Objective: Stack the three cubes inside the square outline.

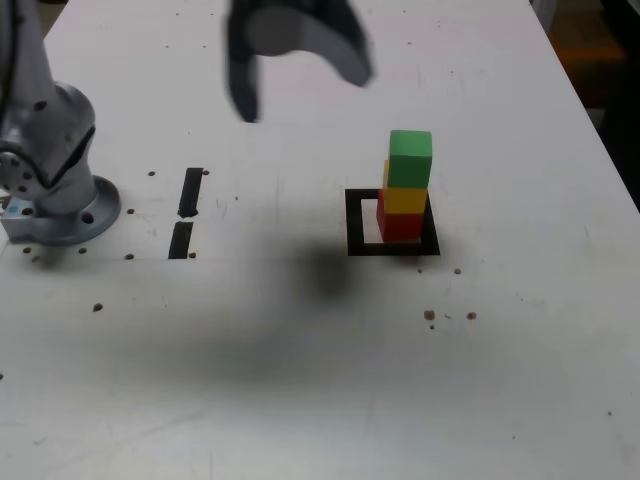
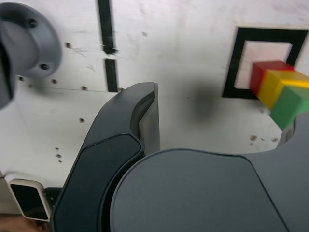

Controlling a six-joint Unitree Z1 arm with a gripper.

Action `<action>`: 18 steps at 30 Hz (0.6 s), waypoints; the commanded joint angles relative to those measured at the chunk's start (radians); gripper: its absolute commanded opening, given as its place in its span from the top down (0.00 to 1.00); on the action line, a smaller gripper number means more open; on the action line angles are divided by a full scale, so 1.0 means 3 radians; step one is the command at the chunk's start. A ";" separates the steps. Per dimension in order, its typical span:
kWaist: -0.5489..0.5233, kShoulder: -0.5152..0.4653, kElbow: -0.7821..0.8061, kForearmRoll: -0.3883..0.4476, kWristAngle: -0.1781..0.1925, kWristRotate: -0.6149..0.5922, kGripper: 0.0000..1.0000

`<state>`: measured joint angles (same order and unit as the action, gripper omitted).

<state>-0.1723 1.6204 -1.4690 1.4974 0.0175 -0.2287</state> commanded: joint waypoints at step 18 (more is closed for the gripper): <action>0.0114 -0.0608 0.2343 -0.1281 -0.0058 0.0226 0.00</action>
<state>-0.1397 1.4392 -0.7985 1.1205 0.0006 -0.1625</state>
